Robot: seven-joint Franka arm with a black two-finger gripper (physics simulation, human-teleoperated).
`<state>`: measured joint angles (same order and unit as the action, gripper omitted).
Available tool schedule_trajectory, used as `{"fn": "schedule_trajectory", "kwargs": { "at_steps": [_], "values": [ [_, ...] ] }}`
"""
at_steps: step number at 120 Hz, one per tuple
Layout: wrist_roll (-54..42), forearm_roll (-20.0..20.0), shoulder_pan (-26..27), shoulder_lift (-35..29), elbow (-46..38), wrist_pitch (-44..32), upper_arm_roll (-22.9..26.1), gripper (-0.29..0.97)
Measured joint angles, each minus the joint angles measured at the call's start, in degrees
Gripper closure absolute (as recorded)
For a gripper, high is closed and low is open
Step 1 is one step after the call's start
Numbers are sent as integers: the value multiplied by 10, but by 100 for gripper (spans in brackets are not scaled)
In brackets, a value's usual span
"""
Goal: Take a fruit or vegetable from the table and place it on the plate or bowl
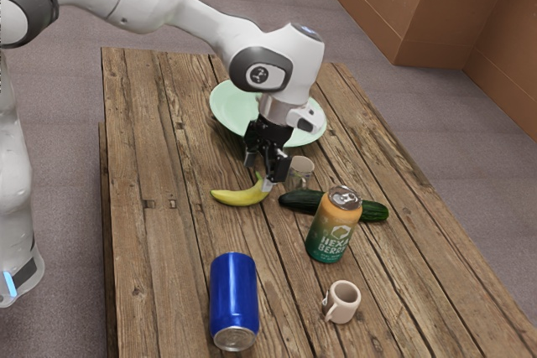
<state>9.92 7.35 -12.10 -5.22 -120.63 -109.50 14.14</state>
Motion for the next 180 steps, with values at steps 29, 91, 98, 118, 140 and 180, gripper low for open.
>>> {"fn": "schedule_trajectory", "kwargs": {
  "at_steps": [29,91,98,118,140,180],
  "values": [
    [11,-1,1,21,-13,-25,0,4],
    [23,-4,1,31,-23,-52,0,5],
    [24,-4,3,31,-25,-53,0,5],
    [26,-4,11,30,-32,-54,0,5],
    [28,-4,16,31,-32,-55,0,13],
    [29,-5,-1,33,-32,-55,0,35]
  ]
}}
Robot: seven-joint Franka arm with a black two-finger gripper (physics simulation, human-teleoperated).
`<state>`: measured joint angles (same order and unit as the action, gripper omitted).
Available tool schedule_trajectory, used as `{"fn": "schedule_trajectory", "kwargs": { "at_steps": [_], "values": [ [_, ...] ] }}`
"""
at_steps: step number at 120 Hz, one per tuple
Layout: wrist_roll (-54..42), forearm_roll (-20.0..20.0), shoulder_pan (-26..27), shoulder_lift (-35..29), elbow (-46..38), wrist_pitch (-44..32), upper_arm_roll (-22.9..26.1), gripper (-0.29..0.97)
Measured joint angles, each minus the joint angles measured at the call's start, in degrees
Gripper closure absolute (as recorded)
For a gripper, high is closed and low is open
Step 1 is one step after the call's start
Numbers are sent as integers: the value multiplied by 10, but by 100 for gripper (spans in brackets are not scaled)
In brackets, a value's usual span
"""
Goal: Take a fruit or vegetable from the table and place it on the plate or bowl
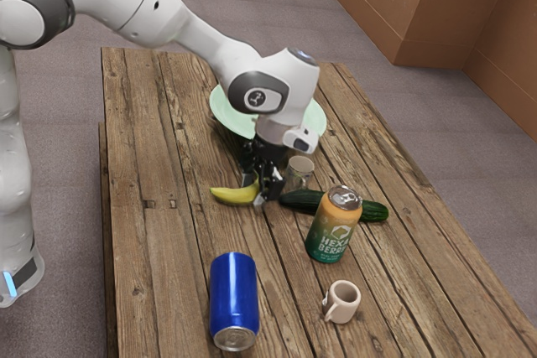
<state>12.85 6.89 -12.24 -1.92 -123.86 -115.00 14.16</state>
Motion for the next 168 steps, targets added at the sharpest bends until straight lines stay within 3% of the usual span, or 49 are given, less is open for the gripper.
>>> {"fn": "schedule_trajectory", "kwargs": {
  "at_steps": [25,42,63,97,132,168],
  "values": [
    [1,-1,-15,0,0,0,0,40],
    [2,-4,-22,3,2,0,0,26],
    [0,-9,-8,-1,8,3,-4,48],
    [-2,-13,16,-14,31,21,-9,50],
    [-9,-14,8,-15,184,102,-38,50],
    [-23,-15,-69,58,306,163,-43,53]
  ]
}}
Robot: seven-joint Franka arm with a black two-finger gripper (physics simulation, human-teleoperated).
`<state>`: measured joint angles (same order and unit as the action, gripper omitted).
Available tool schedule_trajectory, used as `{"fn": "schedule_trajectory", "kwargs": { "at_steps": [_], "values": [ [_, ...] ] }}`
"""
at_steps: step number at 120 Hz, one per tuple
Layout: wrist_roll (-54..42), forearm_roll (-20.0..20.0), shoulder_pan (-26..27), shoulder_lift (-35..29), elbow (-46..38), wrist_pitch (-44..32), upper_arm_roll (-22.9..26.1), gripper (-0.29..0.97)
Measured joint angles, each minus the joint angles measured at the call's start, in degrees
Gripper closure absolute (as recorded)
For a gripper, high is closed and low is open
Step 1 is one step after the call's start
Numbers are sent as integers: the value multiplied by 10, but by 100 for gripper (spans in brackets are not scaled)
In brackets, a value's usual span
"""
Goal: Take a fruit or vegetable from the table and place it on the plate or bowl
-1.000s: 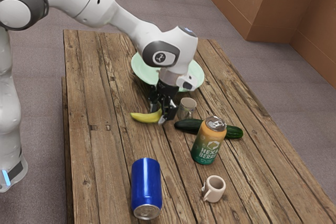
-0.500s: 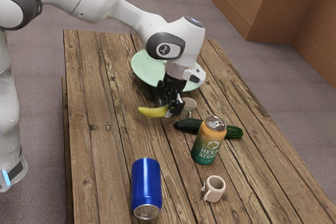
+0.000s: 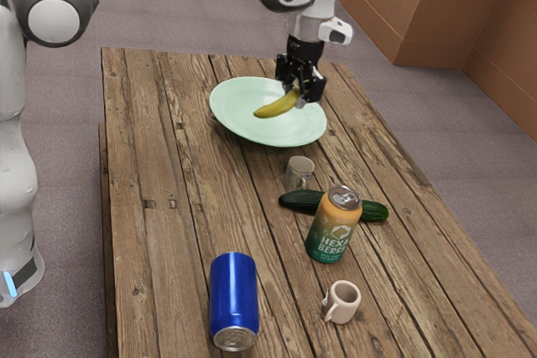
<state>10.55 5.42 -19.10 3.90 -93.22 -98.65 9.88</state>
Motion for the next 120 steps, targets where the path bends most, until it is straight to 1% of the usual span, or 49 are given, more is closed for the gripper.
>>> {"fn": "schedule_trajectory", "kwargs": {
  "at_steps": [17,29,56,73,105,108,115,120],
  "values": [
    [-8,-2,-18,34,36,12,-1,55],
    [-14,-3,-23,54,61,19,-12,57],
    [-25,-3,-33,65,77,28,-18,57],
    [-31,-2,-49,91,102,30,-18,58],
    [-39,-1,-51,120,130,28,-24,57],
    [-39,-1,-50,122,133,27,-24,52],
    [-40,4,-50,127,136,26,-26,35],
    [-41,9,-51,129,139,24,-27,26]
  ]
}}
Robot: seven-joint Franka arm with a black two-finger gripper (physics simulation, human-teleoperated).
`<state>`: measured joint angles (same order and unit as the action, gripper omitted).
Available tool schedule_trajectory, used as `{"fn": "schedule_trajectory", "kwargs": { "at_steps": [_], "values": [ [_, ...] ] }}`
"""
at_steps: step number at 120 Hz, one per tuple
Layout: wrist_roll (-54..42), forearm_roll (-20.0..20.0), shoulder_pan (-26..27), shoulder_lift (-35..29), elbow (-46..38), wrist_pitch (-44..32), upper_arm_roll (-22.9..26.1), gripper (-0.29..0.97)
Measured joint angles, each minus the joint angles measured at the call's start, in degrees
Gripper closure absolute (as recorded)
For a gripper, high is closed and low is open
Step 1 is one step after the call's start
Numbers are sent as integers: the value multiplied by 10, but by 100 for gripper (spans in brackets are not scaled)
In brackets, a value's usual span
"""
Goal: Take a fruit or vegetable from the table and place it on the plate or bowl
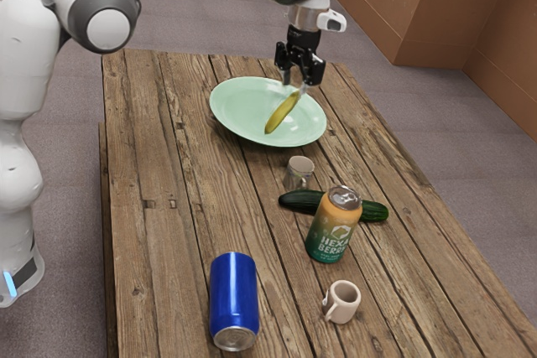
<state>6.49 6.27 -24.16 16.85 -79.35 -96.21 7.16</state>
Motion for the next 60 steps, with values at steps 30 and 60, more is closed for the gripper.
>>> {"fn": "schedule_trajectory", "kwargs": {
  "at_steps": [30,60],
  "values": [
    [-4,5,0,-15,3,-5,-16,4],
    [-42,74,62,-77,3,138,-8,1]
  ]
}}
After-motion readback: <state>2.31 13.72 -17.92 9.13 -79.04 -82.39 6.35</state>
